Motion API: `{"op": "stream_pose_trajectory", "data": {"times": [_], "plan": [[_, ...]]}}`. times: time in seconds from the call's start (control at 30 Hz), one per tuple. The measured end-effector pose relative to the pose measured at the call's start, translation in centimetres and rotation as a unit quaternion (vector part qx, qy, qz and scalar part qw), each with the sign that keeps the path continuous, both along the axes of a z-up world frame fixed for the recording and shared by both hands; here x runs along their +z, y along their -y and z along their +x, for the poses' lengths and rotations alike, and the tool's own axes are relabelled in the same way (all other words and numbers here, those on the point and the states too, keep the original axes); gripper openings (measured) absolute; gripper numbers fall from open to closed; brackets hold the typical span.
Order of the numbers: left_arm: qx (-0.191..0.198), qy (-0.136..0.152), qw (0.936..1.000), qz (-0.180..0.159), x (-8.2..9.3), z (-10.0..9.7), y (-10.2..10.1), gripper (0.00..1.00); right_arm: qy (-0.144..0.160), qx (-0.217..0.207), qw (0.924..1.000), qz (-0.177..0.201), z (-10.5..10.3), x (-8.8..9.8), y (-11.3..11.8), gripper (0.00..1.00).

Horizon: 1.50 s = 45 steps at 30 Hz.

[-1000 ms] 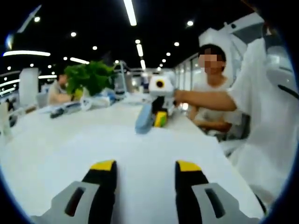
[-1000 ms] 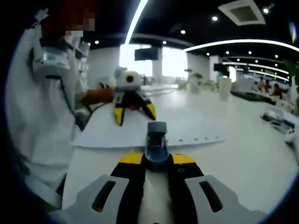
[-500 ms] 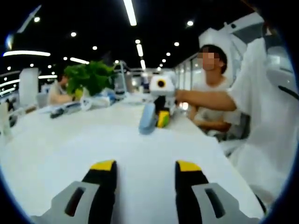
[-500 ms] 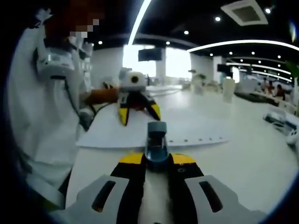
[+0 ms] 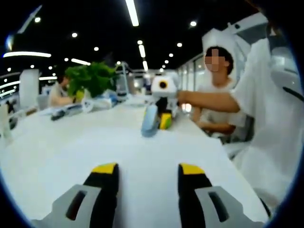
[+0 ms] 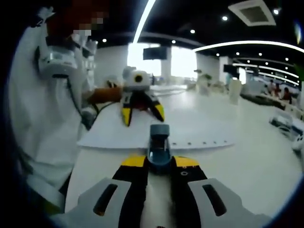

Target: Pick up the paper insert the paper into the punch align the paper edges press the punch to punch holes

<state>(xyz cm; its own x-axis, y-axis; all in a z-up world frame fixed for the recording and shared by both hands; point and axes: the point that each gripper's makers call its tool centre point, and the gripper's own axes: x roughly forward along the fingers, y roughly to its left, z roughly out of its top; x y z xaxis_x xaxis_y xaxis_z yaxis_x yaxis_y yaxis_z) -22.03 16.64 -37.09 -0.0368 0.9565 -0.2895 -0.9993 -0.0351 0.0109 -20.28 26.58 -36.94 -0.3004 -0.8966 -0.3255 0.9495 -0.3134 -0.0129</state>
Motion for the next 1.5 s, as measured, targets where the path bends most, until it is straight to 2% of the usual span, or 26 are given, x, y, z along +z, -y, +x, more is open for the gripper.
{"op": "stream_pose_trajectory", "data": {"times": [0.3, 0.4, 0.5, 0.6, 0.7, 0.8, 0.83, 0.9, 1.03, 1.1, 1.5], "plan": [[-0.001, -0.001, 1.0000, 0.001, 0.0, 0.0, -0.1, 0.51, 0.001, -0.006, 1.0000, 0.001, -0.2, -0.1, -0.2, 0.23], [-0.007, -0.013, 0.9999, 0.004, 0.1, 0.2, -0.1, 0.52, 0.003, -0.017, 0.9998, -0.004, -0.3, 0.1, -0.4, 0.25], [-0.012, -0.021, 0.9997, 0.006, 0.2, 0.4, 0.0, 0.54, 0.045, -0.050, 0.9971, -0.036, -0.4, 0.9, -0.7, 0.35], [-0.018, -0.016, 0.9996, 0.014, 0.5, 0.7, -0.1, 0.56, 0.024, -0.055, 0.9978, -0.029, 0.1, 1.2, -1.3, 0.34], [-0.015, -0.008, 0.9995, 0.026, 1.1, 0.4, 0.0, 0.55, 0.021, -0.063, 0.9975, -0.025, 0.6, 1.1, -1.5, 0.33], [-0.008, -0.002, 0.9995, 0.030, 1.2, 0.2, 0.0, 0.55, -0.023, -0.063, 0.9977, 0.013, 0.7, 0.3, -1.9, 0.26], [-0.007, -0.004, 0.9996, 0.026, 1.0, 0.1, 0.0, 0.54, -0.016, -0.067, 0.9973, 0.025, 0.6, -0.3, -2.1, 0.26], [-0.007, -0.006, 0.9997, 0.023, 0.9, 0.1, 0.0, 0.54, 0.000, -0.071, 0.9974, 0.011, 0.7, -0.4, -1.8, 0.26], [-0.005, -0.006, 0.9998, 0.016, 0.6, 0.1, 0.1, 0.55, -0.008, -0.071, 0.9973, 0.014, 0.6, -0.3, -1.5, 0.24], [-0.003, -0.013, 0.9999, 0.002, 0.0, 0.0, 0.1, 0.54, 0.005, -0.067, 0.9977, 0.004, 0.7, -0.2, -1.0, 0.23], [-0.006, -0.006, 1.0000, 0.002, 0.4, 0.3, 0.4, 0.52, 0.012, -0.061, 0.9981, -0.002, 0.2, -0.1, -0.5, 0.21]]}}
